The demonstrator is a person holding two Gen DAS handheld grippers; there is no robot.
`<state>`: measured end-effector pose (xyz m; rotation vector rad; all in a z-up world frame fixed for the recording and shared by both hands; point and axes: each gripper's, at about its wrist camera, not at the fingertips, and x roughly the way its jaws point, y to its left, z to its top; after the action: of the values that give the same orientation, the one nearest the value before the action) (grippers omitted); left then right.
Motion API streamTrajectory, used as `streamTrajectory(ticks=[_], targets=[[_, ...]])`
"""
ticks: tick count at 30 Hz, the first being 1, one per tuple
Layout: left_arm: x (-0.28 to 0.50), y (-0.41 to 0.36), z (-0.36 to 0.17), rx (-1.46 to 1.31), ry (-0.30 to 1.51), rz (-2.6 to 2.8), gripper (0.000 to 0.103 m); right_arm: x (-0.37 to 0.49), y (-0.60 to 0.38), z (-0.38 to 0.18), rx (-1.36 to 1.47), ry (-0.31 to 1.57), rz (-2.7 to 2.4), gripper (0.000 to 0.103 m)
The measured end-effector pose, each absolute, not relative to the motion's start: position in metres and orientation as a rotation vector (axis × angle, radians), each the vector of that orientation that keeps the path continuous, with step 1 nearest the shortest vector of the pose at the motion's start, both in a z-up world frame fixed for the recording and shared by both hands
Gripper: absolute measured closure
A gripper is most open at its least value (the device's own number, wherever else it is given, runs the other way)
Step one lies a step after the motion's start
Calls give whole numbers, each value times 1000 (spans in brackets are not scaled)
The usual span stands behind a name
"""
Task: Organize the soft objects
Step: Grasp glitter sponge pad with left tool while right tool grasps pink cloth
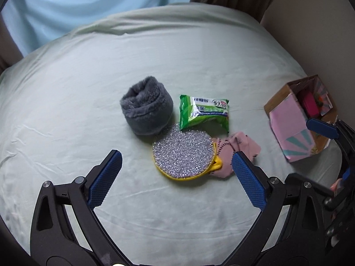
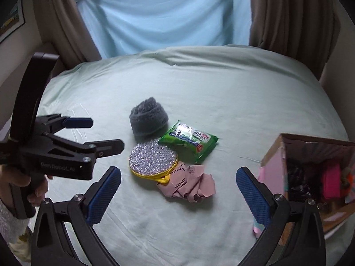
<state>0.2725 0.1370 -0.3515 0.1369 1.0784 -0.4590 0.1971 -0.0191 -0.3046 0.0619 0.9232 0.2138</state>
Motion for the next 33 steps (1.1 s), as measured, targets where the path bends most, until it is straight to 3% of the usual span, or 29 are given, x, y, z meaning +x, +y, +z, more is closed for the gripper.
streamTrajectory(ticks=[12,16,27,33], targets=[[290,106,-424,190,1115,-517,4,217,-9,-391,-32,955,266,0],[295,101,-438,186,1134,-520,9,222,-5,-406,-63,958,289,1],[298,94,-460,224,1135,-506,14,234,4,-441,-115,1000,288,22],[299,101,-459,224,1130,-495,34,231,8,-441,-132,983,286,43]])
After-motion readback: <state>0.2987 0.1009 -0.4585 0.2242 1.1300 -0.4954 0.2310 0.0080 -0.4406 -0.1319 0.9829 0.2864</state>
